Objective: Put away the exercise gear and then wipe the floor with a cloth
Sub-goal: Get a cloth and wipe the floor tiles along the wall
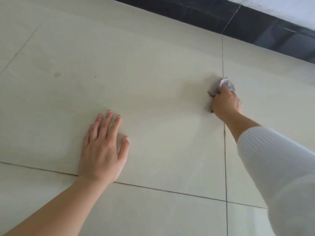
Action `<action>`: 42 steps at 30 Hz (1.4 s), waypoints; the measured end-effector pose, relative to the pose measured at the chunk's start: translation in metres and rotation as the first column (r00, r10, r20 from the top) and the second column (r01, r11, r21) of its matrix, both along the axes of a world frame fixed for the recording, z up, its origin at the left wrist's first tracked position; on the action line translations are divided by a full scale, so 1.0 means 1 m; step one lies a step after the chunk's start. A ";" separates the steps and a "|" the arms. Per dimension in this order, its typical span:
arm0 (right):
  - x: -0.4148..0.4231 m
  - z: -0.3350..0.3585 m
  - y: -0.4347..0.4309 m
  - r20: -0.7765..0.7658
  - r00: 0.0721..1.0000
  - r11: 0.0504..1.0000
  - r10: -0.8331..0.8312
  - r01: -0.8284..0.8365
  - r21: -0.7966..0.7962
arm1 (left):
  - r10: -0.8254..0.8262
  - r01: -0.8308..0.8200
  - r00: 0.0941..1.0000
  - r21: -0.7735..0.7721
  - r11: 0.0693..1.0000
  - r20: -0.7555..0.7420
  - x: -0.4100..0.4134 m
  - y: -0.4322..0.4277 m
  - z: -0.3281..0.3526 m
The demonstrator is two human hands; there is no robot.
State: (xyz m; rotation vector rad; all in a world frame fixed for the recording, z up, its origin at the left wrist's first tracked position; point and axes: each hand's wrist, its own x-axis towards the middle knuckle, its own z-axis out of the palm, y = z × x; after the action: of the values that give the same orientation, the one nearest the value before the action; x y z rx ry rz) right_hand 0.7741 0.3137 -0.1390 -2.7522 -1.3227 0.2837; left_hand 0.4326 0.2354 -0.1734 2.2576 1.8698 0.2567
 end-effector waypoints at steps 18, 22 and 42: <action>-0.025 -0.004 0.032 -0.001 0.986 0.985 0.169 -0.168 0.038 | 0.001 -0.001 1.000 -0.038 0.999 -0.001 0.001 0.002 0.006; -0.001 0.001 0.076 -0.023 0.988 0.987 -0.153 0.151 -0.062 | -0.006 0.006 1.000 -0.022 1.000 -0.001 0.001 0.002 0.006; -0.149 0.018 0.039 -0.472 0.767 0.854 0.435 -0.518 -0.054 | -0.032 0.033 0.998 -0.024 0.999 0.046 0.000 0.003 0.000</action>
State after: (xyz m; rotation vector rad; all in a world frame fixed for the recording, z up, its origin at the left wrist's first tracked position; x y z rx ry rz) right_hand 0.6253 0.3526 -0.1208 -2.1965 -1.8977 1.0471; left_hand 0.4325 0.2381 -0.1733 2.2444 1.8025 0.2763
